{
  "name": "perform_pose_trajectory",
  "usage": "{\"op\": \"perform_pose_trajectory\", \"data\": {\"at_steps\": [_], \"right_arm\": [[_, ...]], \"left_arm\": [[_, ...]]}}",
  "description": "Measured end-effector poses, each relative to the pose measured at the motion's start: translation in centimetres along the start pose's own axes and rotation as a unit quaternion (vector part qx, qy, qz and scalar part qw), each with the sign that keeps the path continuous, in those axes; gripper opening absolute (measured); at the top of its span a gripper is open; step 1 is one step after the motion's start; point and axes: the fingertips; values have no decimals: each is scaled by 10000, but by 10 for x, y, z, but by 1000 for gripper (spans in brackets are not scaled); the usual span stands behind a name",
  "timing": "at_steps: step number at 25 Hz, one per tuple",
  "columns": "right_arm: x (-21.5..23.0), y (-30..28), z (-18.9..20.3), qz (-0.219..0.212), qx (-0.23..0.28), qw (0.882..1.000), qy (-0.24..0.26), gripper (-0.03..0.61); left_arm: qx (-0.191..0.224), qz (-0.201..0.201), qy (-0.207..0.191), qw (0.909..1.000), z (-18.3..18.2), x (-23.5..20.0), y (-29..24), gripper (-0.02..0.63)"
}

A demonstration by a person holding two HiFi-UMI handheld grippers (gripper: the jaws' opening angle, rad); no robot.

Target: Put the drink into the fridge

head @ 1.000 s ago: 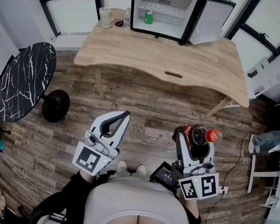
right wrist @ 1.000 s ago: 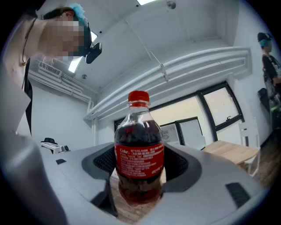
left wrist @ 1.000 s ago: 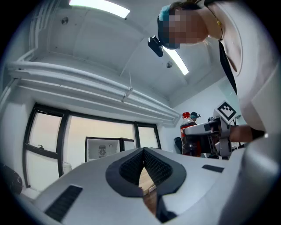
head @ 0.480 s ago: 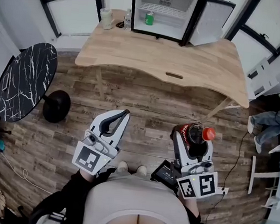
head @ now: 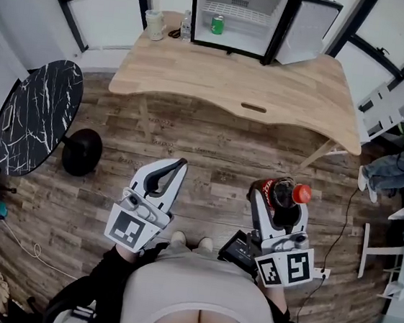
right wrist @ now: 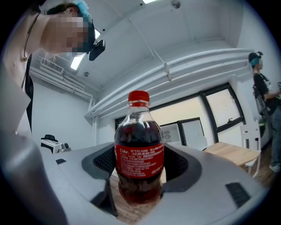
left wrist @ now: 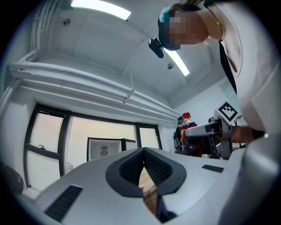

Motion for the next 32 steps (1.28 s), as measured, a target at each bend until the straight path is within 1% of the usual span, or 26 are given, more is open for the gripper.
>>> {"op": "perform_pose_trajectory", "data": {"at_steps": [3, 4, 7, 10, 15, 18, 20, 23, 26, 32], "right_arm": [[-1, -1, 1, 52, -12, 10000, -29, 319], [-1, -1, 1, 80, -18, 10000, -30, 319], [-1, -2, 4, 179, -5, 9998, -93, 319], [-6, -3, 8, 285, 15, 9995, -156, 319], [-17, -5, 14, 388, -20, 9991, -149, 319], [-14, -8, 19, 461, -90, 9987, -209, 319], [-9, -11, 20, 510, -116, 9984, -214, 319], [-1, -21, 22, 534, -106, 9983, -189, 319], [11, -35, 27, 500, -117, 9985, -190, 319], [44, -89, 29, 399, -46, 9990, -201, 319]], "left_arm": [[229, 30, -23, 9997, -6, -5, 0, 5], [239, 38, -32, 9997, -6, -6, 0, 5], [37, 87, -8, 10000, 1, -9, 3, 5], [-44, 177, -45, 9998, 6, -12, 8, 5], [-63, 238, -13, 9997, 9, -21, 20, 5], [-28, 232, 65, 9997, 14, -27, 17, 5], [28, 264, 40, 9996, 15, -30, 12, 5], [-133, 289, 44, 9995, 24, -37, -1, 5], [-87, 276, 64, 9996, 28, -45, -17, 5], [-42, 182, 30, 9998, 33, -77, -67, 5]]}}
Point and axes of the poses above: the fingertips, and each gripper's own axes: y backward along the fingers, x to its right, z out of its underside, and after that the axes turned 3 degrees about y, right-handed
